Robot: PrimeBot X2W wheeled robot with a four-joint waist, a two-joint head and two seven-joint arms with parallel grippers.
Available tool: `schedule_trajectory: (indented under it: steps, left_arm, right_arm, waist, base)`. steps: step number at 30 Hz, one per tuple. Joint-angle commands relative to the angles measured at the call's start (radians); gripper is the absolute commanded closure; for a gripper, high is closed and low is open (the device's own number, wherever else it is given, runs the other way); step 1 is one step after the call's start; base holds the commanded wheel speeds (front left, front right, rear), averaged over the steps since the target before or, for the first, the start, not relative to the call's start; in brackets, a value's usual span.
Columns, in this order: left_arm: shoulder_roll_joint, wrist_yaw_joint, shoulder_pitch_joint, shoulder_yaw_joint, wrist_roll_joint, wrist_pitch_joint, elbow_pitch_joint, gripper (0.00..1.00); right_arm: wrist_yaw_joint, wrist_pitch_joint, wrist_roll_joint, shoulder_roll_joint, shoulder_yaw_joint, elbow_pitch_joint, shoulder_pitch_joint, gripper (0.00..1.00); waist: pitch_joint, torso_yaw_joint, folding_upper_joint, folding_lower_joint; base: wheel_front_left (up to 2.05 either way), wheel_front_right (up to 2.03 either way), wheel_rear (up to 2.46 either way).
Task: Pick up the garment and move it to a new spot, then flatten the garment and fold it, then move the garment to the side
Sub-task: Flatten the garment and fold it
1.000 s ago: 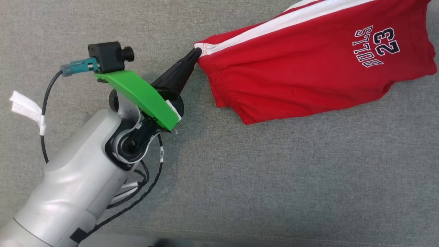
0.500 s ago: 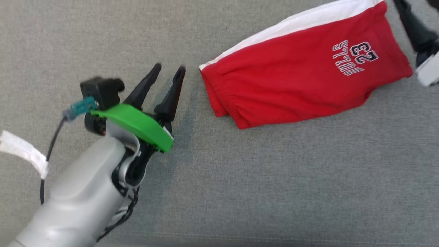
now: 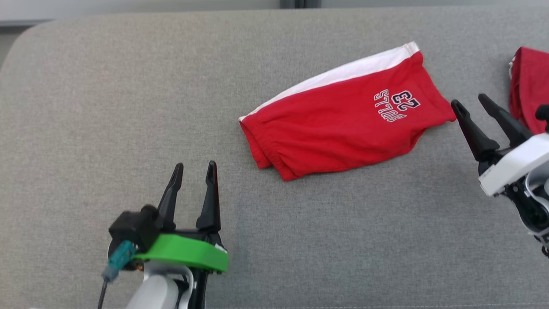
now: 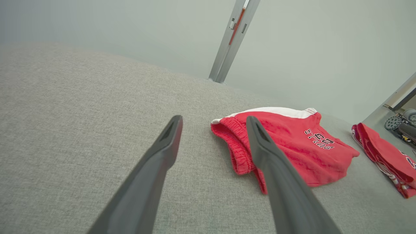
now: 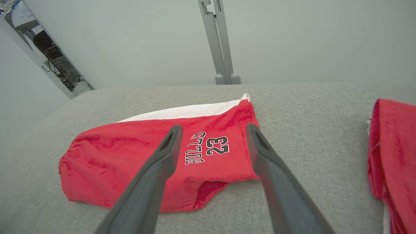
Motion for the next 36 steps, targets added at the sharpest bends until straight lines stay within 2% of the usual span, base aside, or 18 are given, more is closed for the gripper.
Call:
schedule_trajectory:
  steps: [1, 7, 12, 19, 24, 33, 34, 35, 36]
  left_arm:
    - [-0.022, -0.009, 0.038, 0.027, 0.046, -0.002, -0.016, 0.00]
    - [-0.078, -0.034, 0.130, 0.109, 0.320, -0.002, -0.104, 0.00]
    - [-0.104, -0.038, 0.172, 0.144, 0.415, -0.001, -0.133, 0.00]
    - [-0.113, -0.054, 0.148, 0.127, 0.443, -0.001, -0.136, 0.00]
    - [-0.114, -0.038, 0.121, 0.087, 0.409, -0.001, -0.146, 0.00]
    - [-0.115, -0.016, 0.091, 0.053, 0.403, -0.001, -0.144, 0.00]
    - [-0.115, -0.016, 0.089, 0.053, 0.405, -0.001, -0.140, 0.00]
    - [-0.115, -0.018, 0.085, 0.052, 0.406, -0.001, -0.137, 0.00]
    - [-0.115, -0.018, 0.082, 0.053, 0.408, -0.001, -0.134, 0.00]
  right_arm:
    - [-0.001, -0.008, 0.007, 0.005, -0.008, 0.009, 0.027, 0.00]
    - [-0.001, -0.017, -0.020, 0.022, -0.068, 0.062, 0.078, 0.00]
    - [-0.001, -0.013, -0.044, 0.038, -0.104, 0.141, 0.056, 0.00]
    - [-0.001, 0.093, -0.045, 0.036, -0.127, 0.292, -0.043, 0.00]
    - [-0.001, 0.195, -0.062, 0.019, -0.127, 0.388, -0.121, 0.00]
    - [-0.001, 0.276, -0.091, 0.023, -0.108, 0.474, -0.195, 0.01]
    - [-0.001, 0.283, -0.092, 0.025, -0.104, 0.475, -0.199, 0.19]
    - [-0.001, 0.293, -0.095, 0.028, -0.096, 0.475, -0.201, 0.61]
    - [-0.001, 0.297, -0.098, 0.033, -0.089, 0.474, -0.198, 0.80]
  waist:
    - [-0.060, 0.004, 0.0000, 0.0000]
    - [-0.065, 0.057, 0.0000, 0.0000]
    - [-0.043, 0.107, 0.0000, 0.0000]
    - [0.031, 0.188, 0.0000, 0.0000]
    - [0.085, 0.234, 0.0000, 0.0000]
    - [0.139, 0.264, 0.0000, 0.0000]
    - [0.141, 0.262, 0.0000, 0.0000]
    - [0.143, 0.259, 0.0000, 0.0000]
    - [0.144, 0.256, 0.0000, 0.0000]
  base:
    - [0.00, 0.00, 0.00]
    - [0.00, 0.00, 0.00]
    - [0.00, 0.00, 0.00]
    - [0.00, 0.00, 0.00]
    - [0.00, 0.00, 0.00]
    - [0.00, 0.00, 0.00]
    - [0.00, 0.00, 0.00]
    - [0.00, 0.00, 0.00]
    - [0.00, 0.00, 0.00]
